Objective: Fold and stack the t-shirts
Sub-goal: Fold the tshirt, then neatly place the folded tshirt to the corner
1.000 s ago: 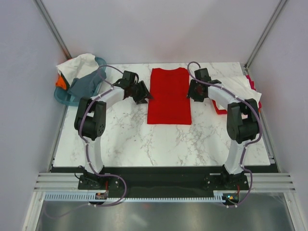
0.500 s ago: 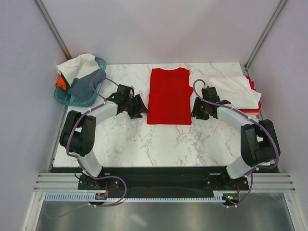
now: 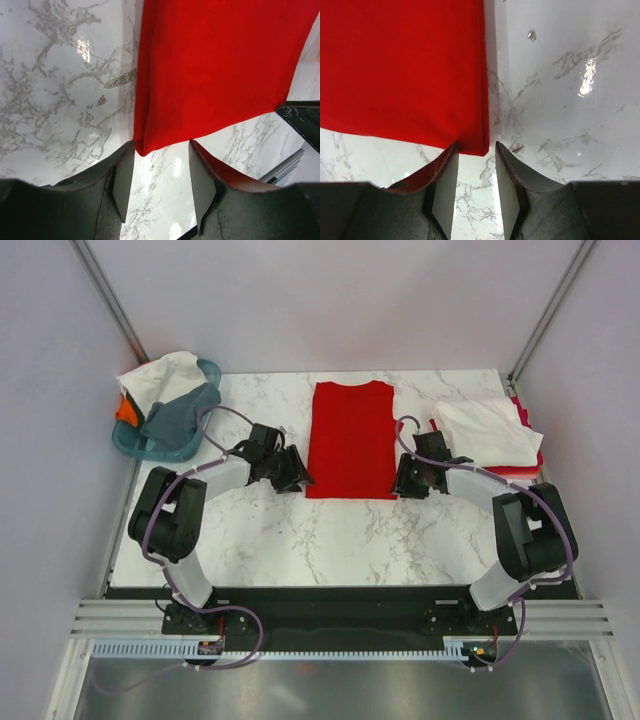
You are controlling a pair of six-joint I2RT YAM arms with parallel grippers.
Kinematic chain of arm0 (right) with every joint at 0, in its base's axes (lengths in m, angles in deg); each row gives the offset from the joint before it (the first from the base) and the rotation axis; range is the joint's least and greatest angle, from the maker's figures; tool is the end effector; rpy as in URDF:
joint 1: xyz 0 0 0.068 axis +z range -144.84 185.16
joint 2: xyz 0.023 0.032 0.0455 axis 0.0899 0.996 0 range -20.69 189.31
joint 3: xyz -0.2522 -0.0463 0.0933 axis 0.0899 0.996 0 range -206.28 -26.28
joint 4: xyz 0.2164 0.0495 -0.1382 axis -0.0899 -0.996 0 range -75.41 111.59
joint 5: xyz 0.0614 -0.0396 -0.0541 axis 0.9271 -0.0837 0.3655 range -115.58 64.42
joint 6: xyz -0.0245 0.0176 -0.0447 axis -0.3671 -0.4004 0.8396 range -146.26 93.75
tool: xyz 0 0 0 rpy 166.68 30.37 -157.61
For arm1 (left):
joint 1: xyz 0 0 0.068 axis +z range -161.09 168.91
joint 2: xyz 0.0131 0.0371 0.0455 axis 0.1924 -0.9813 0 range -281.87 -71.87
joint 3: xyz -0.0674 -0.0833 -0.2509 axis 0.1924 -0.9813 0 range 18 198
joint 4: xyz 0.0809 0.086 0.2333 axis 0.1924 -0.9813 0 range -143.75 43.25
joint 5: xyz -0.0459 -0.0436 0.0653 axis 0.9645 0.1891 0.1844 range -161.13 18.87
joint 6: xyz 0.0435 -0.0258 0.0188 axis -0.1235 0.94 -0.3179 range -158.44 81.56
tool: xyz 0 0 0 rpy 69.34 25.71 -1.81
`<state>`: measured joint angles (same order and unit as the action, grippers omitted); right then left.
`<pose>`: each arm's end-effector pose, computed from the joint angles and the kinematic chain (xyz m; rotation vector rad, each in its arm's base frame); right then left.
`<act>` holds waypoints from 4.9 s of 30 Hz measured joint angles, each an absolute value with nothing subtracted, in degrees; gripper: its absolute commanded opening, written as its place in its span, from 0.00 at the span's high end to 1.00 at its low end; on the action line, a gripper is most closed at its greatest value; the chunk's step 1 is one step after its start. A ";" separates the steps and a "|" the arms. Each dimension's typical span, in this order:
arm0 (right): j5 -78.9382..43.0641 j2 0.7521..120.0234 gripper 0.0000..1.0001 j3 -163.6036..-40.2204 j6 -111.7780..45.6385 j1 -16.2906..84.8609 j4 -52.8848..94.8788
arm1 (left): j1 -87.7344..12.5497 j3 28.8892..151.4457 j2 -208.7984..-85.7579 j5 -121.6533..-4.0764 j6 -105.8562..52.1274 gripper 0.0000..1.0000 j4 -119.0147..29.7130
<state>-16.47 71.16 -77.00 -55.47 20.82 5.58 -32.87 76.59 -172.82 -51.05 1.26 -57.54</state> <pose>0.2987 0.0895 0.1697 0.2488 2.6174 0.4893 0.3261 -0.1435 0.1660 -0.2571 2.6274 -0.8499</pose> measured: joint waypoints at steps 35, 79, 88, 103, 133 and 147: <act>-14.88 72.30 1.00 -74.72 -54.94 20.82 8.25 | -34.45 67.78 -172.58 -48.43 1.48 0.98 -49.76; -15.01 54.09 1.00 -89.78 -53.17 21.85 -9.08 | -32.31 72.63 -144.73 -42.20 2.99 0.98 -67.51; -16.67 64.84 1.00 -98.26 -52.93 20.27 -9.28 | -28.26 83.91 -156.88 -40.65 2.11 0.98 -67.99; -17.98 82.77 0.99 -114.18 -53.32 18.76 -8.91 | -24.87 100.34 -174.92 -40.34 1.98 0.98 -68.34; -8.56 105.54 0.43 -119.05 -56.91 12.88 6.46 | -22.84 113.63 -198.87 -41.35 -0.40 0.21 -63.29; -8.06 107.88 0.50 -119.05 -58.07 12.27 10.89 | -23.02 106.16 -197.54 -40.52 -0.34 0.36 -53.87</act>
